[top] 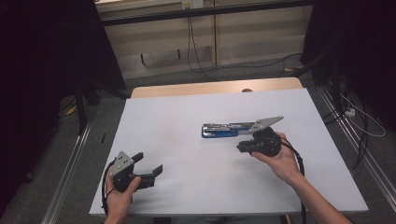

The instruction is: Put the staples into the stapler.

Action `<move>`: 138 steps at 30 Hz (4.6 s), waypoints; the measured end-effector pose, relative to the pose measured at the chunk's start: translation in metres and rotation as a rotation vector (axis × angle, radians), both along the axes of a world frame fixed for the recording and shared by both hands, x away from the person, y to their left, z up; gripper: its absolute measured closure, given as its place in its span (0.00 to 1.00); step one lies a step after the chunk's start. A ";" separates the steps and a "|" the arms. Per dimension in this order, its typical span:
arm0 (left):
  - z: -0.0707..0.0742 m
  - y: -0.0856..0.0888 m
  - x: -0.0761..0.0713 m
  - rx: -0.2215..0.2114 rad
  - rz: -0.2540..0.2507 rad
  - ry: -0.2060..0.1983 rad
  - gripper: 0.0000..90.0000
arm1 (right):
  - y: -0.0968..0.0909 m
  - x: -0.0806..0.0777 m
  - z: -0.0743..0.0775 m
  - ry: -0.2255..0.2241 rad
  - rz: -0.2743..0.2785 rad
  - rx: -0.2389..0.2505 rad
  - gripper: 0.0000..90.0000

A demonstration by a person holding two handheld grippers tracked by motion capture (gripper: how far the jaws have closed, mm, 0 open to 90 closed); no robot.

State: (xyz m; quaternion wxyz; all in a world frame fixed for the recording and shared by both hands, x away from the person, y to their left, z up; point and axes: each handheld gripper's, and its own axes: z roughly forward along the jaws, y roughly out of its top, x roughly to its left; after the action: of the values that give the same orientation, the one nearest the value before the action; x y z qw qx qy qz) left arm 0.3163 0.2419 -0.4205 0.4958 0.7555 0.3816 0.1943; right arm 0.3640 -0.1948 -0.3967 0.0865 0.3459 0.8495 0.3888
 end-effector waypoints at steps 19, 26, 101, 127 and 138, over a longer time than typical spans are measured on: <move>0.002 0.002 -0.002 -0.003 0.013 -0.021 0.08 | 0.016 0.035 0.011 -0.032 0.026 0.023 0.88; 0.000 0.000 -0.002 0.003 -0.005 -0.007 0.08 | 0.019 0.046 0.013 -0.043 0.019 0.026 0.88; 0.000 0.003 0.000 0.005 -0.019 0.004 0.08 | 0.074 0.112 0.018 -0.022 0.121 -0.036 0.88; -0.001 0.003 0.002 0.007 -0.020 0.004 0.08 | 0.075 0.131 0.013 -0.052 0.181 -0.053 0.88; -0.001 0.004 0.001 0.009 -0.019 0.005 0.08 | 0.078 0.140 0.011 -0.110 0.232 -0.104 0.88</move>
State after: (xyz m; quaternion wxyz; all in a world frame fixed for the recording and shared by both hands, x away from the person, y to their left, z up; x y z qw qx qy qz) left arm 0.3176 0.2455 -0.4215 0.4934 0.7618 0.3746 0.1892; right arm 0.5035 -0.1170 -0.3853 0.1053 0.2188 0.8968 0.3700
